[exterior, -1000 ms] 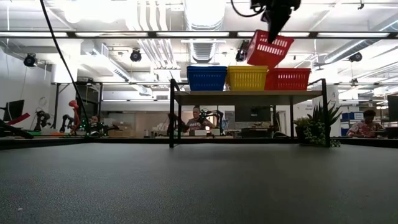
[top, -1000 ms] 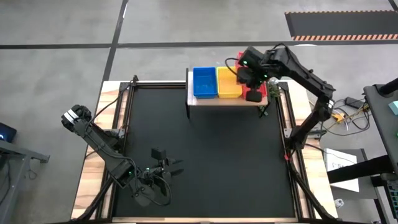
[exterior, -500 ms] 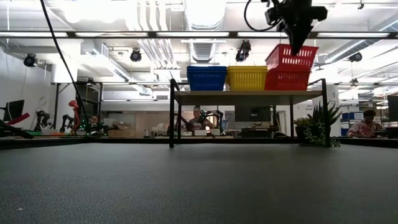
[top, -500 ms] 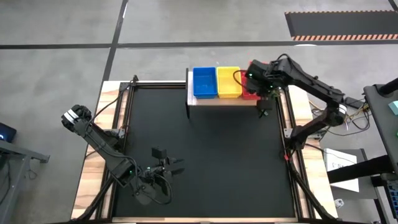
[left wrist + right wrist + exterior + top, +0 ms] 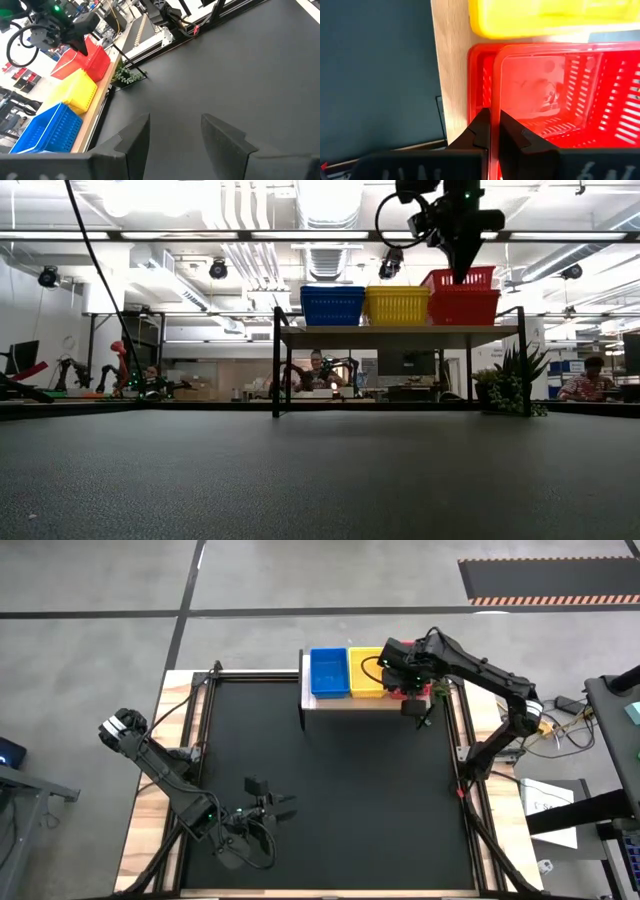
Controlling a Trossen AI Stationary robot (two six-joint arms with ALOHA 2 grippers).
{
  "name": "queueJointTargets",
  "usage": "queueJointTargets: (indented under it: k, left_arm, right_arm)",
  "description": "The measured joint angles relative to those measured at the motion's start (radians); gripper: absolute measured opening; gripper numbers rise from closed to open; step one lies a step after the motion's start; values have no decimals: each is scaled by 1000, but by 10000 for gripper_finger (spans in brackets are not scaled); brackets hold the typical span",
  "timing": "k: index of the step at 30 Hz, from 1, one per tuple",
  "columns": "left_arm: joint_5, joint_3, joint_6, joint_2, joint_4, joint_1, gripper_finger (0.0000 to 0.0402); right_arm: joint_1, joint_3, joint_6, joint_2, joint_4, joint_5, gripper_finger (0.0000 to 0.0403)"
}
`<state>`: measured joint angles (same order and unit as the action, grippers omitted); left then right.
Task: Stack baskets on shelf by color
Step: Stack the red bin on top of the red bin on the shelf, then return to Home Position
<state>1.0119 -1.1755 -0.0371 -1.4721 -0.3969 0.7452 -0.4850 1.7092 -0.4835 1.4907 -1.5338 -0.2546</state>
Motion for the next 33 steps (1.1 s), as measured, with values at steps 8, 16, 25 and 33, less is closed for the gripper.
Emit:
queueJointTargets:
  k: [8, 16, 25, 33]
  left_arm:
    - [0, 2, -1, 1, -2, 0, 161]
    - [-6, 4, -7, 1, 0, 0, 161]
    - [-352, 89, 285, 5, 193, -65, 147]
    - [-647, 306, 332, 215, 367, -309, 50]
  right_arm:
    - [0, 12, 13, 20, -2, 0, 59]
    - [0, 15, 113, -47, -33, 47, 117]
    - [200, -327, 249, -439, 569, 467, 100]
    - [734, -1159, 70, -728, 1726, 187, 53]
